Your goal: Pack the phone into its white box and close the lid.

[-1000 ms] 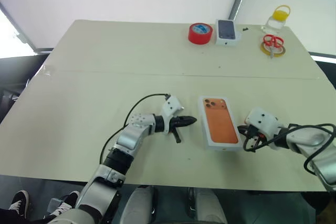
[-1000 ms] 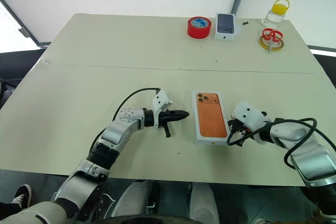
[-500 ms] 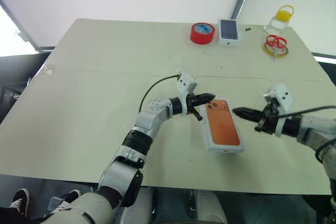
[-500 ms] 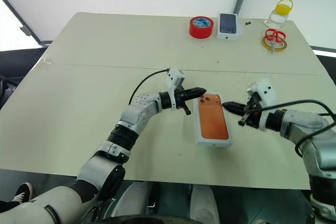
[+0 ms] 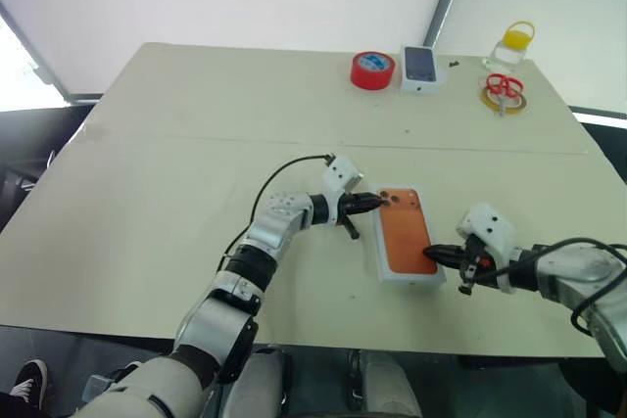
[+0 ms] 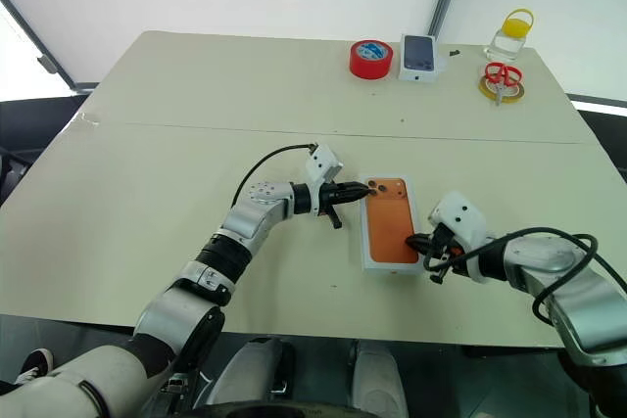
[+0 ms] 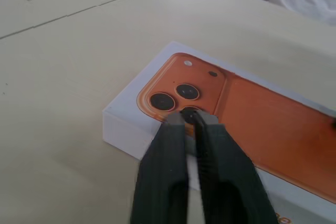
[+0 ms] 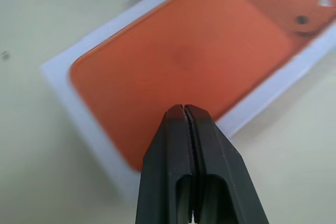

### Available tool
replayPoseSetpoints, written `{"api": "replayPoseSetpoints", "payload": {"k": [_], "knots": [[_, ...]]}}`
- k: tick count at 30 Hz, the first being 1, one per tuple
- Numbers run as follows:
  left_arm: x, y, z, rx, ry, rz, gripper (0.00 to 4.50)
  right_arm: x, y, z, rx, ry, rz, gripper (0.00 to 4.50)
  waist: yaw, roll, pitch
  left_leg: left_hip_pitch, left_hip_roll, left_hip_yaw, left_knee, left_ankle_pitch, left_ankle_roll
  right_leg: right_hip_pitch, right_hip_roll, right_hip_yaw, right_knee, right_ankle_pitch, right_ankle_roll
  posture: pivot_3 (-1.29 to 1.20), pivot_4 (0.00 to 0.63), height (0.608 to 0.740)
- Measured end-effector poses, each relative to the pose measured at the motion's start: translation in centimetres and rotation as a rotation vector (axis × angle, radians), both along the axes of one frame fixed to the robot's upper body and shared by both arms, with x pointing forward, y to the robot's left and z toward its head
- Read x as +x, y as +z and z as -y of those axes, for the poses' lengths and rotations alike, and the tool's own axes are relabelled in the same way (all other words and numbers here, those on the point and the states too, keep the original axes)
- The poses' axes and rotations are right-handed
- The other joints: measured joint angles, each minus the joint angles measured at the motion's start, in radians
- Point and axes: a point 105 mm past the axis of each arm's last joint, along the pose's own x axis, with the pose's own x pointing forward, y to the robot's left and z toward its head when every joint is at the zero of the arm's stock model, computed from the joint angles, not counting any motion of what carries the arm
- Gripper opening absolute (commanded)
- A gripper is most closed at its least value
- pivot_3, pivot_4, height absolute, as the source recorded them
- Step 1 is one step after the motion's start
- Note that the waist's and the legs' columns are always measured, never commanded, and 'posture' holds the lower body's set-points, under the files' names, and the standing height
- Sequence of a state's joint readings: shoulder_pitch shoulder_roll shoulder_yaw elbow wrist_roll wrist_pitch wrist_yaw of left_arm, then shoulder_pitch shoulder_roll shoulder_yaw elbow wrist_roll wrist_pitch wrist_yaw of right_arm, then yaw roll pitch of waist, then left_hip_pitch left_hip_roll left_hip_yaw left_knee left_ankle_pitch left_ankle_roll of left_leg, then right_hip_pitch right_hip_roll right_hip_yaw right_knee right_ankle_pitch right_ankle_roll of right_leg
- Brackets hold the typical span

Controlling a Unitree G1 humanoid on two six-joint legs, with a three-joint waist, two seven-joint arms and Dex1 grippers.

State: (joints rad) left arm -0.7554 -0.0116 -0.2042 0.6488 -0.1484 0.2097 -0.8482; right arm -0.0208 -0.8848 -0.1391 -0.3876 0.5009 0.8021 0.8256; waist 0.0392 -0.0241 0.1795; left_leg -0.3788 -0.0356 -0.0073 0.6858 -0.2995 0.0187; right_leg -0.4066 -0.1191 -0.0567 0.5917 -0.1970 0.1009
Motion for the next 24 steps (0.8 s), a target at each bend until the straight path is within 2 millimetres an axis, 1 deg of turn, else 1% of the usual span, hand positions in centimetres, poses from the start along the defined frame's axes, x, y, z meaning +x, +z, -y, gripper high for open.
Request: {"api": "replayPoseSetpoints", "payload": {"k": [1,3,5,6,7,8,10,12,14,17,19,21,24], "knots": [[0.0,0.2,-0.1,-0.012,0.000,-0.003,2.26,0.1,0.1,-0.1,0.044,-0.013,-0.021,0.88,0.001,0.001,0.000,-0.003,0.000,0.000,0.000,0.000,0.000,-0.003,0.000,0.000,0.001,0.002,-0.002,0.00,0.150,0.740],[0.1,0.5,-0.8,-0.036,0.017,-0.004,3.30,0.1,0.5,-0.2,0.068,-0.006,-0.024,1.91,0.001,0.001,0.000,-0.010,0.000,0.000,0.000,0.000,0.000,-0.011,0.000,0.000,0.002,0.003,-0.002,0.00,0.150,0.740],[0.5,1.1,-2.2,-0.041,0.052,0.029,4.31,0.8,1.1,0.0,0.074,-0.020,0.020,2.90,-0.001,0.002,0.000,-0.015,-0.001,0.001,0.000,0.001,0.000,-0.017,0.000,0.001,0.004,0.003,-0.002,0.00,0.150,0.740],[0.7,1.6,-3.1,-0.036,0.072,0.061,4.50,1.3,1.5,0.4,0.072,-0.038,0.062,3.47,-0.002,0.002,0.000,-0.015,-0.001,0.001,0.000,0.001,0.000,-0.018,0.000,0.002,0.005,0.003,-0.002,0.00,0.150,0.740],[0.9,2.1,-3.9,-0.036,0.086,0.086,4.50,1.7,1.8,0.8,0.065,-0.052,0.098,3.99,-0.001,0.002,0.000,-0.015,-0.001,0.001,-0.001,0.001,0.000,-0.018,0.000,0.001,0.005,0.003,-0.002,0.00,0.150,0.740],[1.1,2.8,-5.2,-0.032,0.110,0.123,4.50,2.2,2.4,1.2,0.062,-0.066,0.141,4.40,-0.002,0.002,0.001,-0.015,-0.001,0.001,-0.001,0.001,0.000,-0.018,0.000,0.001,0.005,0.003,-0.002,0.00,0.150,0.740],[1.0,3.4,-7.5,-0.009,0.147,0.166,4.50,2.7,3.3,1.8,0.069,-0.088,0.198,4.40,0.000,0.003,0.000,-0.015,-0.001,0.001,-0.001,0.001,0.000,-0.018,0.000,0.001,0.004,0.003,-0.002,0.00,0.150,0.740],[0.7,3.5,-9.1,0.004,0.174,0.172,4.50,2.9,3.9,2.3,0.080,-0.100,0.227,4.40,0.000,0.003,0.001,-0.015,-0.001,0.001,-0.001,0.001,0.000,-0.018,0.000,0.002,0.004,0.003,-0.002,0.00,0.150,0.740],[0.2,3.2,-11.4,0.018,0.210,0.187,4.50,2.7,4.4,2.4,0.088,-0.079,0.257,4.40,0.000,0.003,0.001,-0.015,-0.001,0.001,-0.001,0.001,0.000,-0.018,0.000,0.002,0.004,0.003,-0.003,0.00,0.150,0.740],[-0.6,2.9,-15.2,0.051,0.276,0.199,4.50,1.8,4.1,3.2,0.084,-0.050,0.253,4.40,0.000,0.004,0.001,-0.015,-0.001,0.001,-0.001,0.001,0.000,-0.017,0.000,0.002,0.004,0.003,-0.003,0.00,0.150,0.740],[-1.4,2.7,-17.6,0.075,0.300,0.197,4.50,1.4,4.0,3.9,0.089,-0.049,0.249,4.40,-0.001,0.005,0.002,-0.014,-0.001,0.002,-0.001,0.001,0.000,-0.017,0.000,0.002,0.003,0.002,-0.004,0.00,0.150,0.740],[-2.2,2.4,-18.9,0.072,0.314,0.184,4.50,1.3,4.2,4.5,0.078,-0.045,0.258,4.40,-0.001,0.006,0.002,-0.014,-0.001,0.002,-0.001,0.001,0.000,-0.017,0.000,0.003,0.003,0.001,-0.005,0.00,0.150,0.740],[-3.5,1.3,-20.2,0.071,0.341,0.132,4.50,1.2,4.3,5.5,0.046,-0.043,0.270,4.40,-0.001,0.006,0.002,-0.013,-0.001,0.002,-0.001,0.001,-0.001,-0.017,0.000,0.003,0.004,0.001,-0.006,0.00,0.150,0.740]]}}
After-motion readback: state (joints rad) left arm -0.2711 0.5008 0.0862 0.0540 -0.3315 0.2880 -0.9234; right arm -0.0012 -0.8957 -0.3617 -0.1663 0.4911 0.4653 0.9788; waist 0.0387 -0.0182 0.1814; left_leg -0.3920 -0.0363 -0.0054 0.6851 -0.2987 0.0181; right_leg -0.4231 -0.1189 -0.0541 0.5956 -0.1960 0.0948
